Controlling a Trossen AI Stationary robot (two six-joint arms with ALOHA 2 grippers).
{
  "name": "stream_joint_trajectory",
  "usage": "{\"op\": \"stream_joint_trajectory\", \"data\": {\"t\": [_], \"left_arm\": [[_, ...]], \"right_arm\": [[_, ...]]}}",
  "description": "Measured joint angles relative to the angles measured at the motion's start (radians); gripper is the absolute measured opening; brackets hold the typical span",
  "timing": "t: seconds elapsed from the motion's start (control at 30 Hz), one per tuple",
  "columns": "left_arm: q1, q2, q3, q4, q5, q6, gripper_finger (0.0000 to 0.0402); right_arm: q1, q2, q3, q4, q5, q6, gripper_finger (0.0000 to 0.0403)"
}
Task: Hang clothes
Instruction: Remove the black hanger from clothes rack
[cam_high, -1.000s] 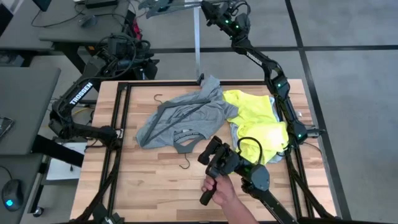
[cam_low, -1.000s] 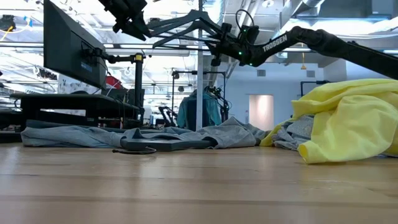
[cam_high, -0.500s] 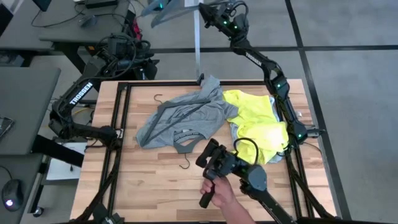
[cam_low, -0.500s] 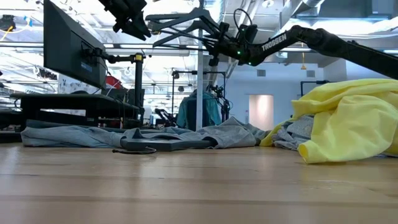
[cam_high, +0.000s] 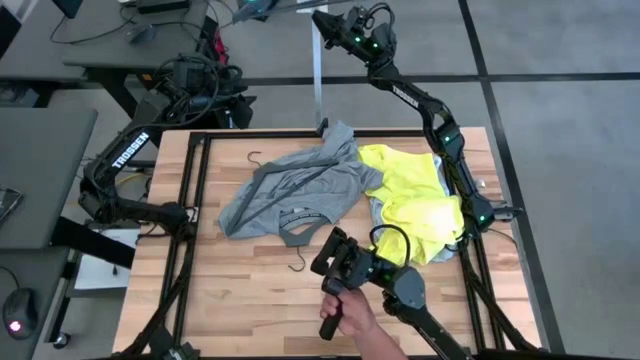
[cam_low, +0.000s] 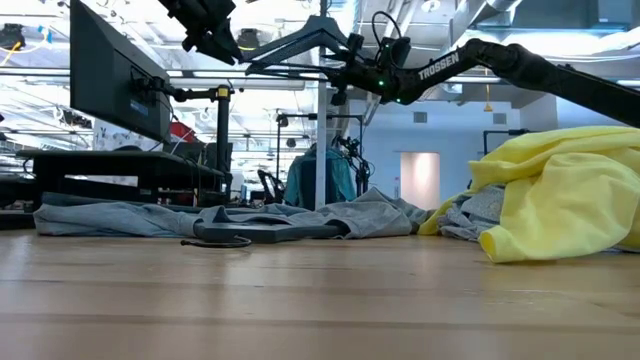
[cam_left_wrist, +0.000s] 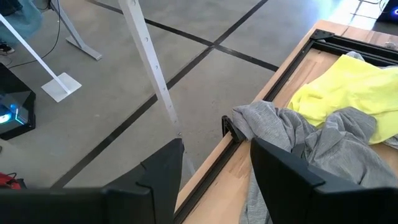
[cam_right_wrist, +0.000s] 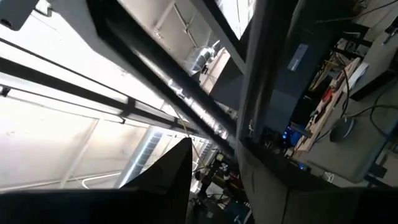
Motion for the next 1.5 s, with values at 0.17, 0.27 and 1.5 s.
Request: {"op": "stream_joint_trajectory", "data": {"t": [0.17,0.27,1.5], "left_arm": [[0.0,0.0,0.0,0.0,0.0,0.0,0.0173],[0.0,0.0,0.0,0.0,0.0,0.0,0.0173],[0.0,0.0,0.0,0.0,0.0,0.017,0.0173]], "right_arm": [[-0.004,0.0,0.0,0.004,0.037,-0.079,0.0119],[-0.01,0.0,0.0,0.006,0.058,-0.087,0.0119],[0.027,0.0,0.0,-0.011,0.132,-0.139,0.0016]]}}
